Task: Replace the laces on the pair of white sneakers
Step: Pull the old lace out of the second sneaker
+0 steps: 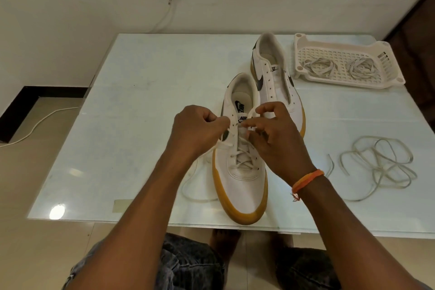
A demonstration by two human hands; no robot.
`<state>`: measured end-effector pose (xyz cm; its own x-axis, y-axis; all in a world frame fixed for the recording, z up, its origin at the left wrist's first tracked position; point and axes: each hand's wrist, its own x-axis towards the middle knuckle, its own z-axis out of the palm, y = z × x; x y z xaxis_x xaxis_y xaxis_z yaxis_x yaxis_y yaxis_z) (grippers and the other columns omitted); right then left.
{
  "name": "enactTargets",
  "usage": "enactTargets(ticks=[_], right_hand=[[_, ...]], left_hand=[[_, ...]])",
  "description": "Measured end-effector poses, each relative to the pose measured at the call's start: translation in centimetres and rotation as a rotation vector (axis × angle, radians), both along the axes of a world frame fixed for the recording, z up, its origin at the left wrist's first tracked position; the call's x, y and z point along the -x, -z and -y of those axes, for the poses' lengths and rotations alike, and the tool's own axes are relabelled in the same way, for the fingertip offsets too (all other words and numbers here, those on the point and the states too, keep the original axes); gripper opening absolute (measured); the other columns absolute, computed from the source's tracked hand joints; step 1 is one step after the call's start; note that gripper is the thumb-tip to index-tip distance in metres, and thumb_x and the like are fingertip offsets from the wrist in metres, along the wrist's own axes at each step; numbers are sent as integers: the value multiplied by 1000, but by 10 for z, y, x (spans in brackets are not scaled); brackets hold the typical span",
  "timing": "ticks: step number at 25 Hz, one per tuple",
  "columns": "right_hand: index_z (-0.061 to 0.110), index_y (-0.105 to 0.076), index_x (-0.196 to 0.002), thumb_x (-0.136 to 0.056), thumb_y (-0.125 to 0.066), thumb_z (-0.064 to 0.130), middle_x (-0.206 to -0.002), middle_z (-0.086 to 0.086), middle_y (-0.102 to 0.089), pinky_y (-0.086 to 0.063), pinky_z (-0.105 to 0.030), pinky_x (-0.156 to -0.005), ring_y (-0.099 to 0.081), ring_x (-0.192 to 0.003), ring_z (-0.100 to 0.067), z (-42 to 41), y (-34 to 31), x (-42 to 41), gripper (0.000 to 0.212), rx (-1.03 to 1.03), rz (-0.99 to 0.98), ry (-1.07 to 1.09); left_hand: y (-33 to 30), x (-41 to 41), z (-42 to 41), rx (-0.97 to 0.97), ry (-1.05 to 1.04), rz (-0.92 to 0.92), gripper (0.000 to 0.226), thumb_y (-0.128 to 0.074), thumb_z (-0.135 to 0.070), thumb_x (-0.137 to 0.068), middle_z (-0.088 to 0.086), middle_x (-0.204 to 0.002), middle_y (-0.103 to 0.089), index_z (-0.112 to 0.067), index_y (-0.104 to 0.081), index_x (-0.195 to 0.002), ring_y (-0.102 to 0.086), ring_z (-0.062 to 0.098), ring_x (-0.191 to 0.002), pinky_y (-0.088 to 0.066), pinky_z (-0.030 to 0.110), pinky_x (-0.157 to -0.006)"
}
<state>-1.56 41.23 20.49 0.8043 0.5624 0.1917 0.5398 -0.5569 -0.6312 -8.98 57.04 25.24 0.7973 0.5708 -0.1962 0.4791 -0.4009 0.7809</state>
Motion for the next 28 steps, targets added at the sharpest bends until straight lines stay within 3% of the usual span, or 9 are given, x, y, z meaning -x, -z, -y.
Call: enactTargets(ticks=[5,9,14,16,19,21,23,25,28], right_hand=[[22,-74,-96,-83,-74,34,-127,1,-45,-55,-26,-69,-60,-90,-14,-1,2,9,17,62,30,-52],[19,-74,-97,-84,-75,29,-129,0,-44,-58,-29,-76,-60,-92,-15,0,-2,7,17,119,34,-45],[12,-60,-96,-93,-61,16,-123,-7,-43,-53,-25,-73,-56,-85,-17,-5,0,14,5,204,124,-43],[10,-56,-94,-97,-54,18,-117,-4,-42,-46,-18,-72,-52,-83,-11,-2,0,10,9,118,8,-30],[13,-56,-88,-98,-51,17,-109,-3,-45,-48,-21,-81,-53,-90,-9,1,0,1,11,-67,-329,18],[20,-53,-83,-97,-50,14,-109,-11,-51,-53,-39,-92,-58,-97,-20,1,1,0,15,-251,-550,115],[20,-55,-80,-96,-52,13,-106,-15,-55,-53,-47,-92,-60,-97,-27,2,-1,1,18,-327,-625,162],[17,-62,-80,-92,-58,19,-101,-8,-56,-56,-41,-87,-61,-92,-21,3,-3,0,13,-301,-521,128],[18,-68,-100,-85,-72,28,-113,1,-49,-50,-12,-73,-58,-81,-6,2,-4,6,19,-116,-176,41]], left_hand=[[-2,-1,5,52,106,23,19,-63,-19,-84,5,-63,-70,-4,-69,-74,-70,15,-60,-58,33,-68],[2,-5,-1,77,65,10,17,-58,-18,-87,-1,-64,-71,-8,-66,-76,-68,12,-54,-52,27,-59],[7,-3,-18,-186,88,-77,24,-60,-41,-92,-8,-80,-59,-18,-58,-87,-54,7,-74,-39,21,-61],[12,1,-27,-271,98,-166,29,-59,-48,-91,-7,-95,-58,-19,-58,-95,-55,9,-87,-42,25,-71],[17,5,-30,-377,4,-205,28,-60,-28,-95,6,-125,-46,-18,-55,-120,-52,23,-110,-45,34,-89],[14,2,-22,-355,13,-37,26,-62,-17,-93,3,-121,-51,-21,-59,-119,-55,15,-101,-41,23,-81],[8,-2,-10,-281,149,76,19,-65,-15,-91,-8,-106,-60,-28,-66,-105,-57,3,-84,-38,12,-70],[9,-4,-1,-219,268,90,18,-68,-15,-88,-12,-101,-64,-29,-69,-100,-61,2,-84,-43,12,-72],[13,-4,4,-263,303,59,40,-65,-7,-89,-6,-121,-60,-30,-62,-120,-62,11,-98,-55,30,-84]])
